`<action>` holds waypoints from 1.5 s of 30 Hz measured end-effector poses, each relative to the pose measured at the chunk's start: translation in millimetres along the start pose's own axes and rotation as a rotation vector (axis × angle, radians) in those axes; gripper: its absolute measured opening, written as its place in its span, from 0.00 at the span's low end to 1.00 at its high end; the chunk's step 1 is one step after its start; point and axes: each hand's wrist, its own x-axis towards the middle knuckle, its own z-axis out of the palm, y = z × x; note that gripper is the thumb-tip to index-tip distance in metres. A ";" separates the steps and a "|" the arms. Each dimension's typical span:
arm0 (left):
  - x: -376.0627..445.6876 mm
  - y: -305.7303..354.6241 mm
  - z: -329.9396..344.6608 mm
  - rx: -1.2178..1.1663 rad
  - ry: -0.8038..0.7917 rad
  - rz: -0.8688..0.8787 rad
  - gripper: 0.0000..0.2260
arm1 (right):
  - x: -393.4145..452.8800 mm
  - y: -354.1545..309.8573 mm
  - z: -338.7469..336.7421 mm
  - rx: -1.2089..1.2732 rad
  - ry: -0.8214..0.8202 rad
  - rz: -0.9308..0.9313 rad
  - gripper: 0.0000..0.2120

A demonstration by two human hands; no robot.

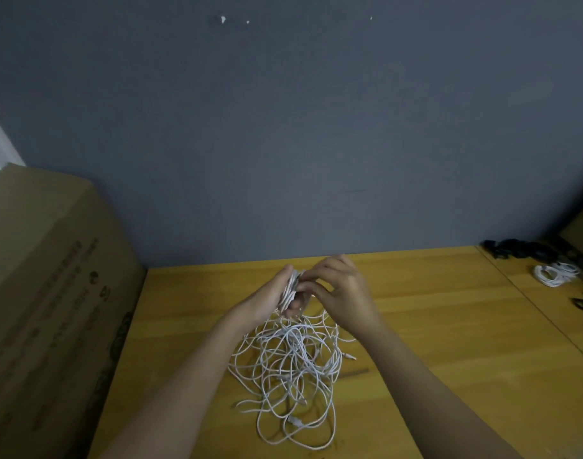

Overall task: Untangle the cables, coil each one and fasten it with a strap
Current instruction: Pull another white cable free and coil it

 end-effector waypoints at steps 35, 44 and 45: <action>4.7 15.0 37.9 0.168 0.523 0.136 0.07 | -19.8 -8.0 -3.5 0.530 0.039 0.562 0.11; 26.4 26.1 64.0 0.271 0.577 0.221 0.10 | -33.5 18.2 -31.6 0.458 -0.137 0.470 0.15; 32.3 26.9 71.0 0.250 0.577 0.223 0.10 | -34.8 25.7 -40.0 0.455 -0.181 0.467 0.15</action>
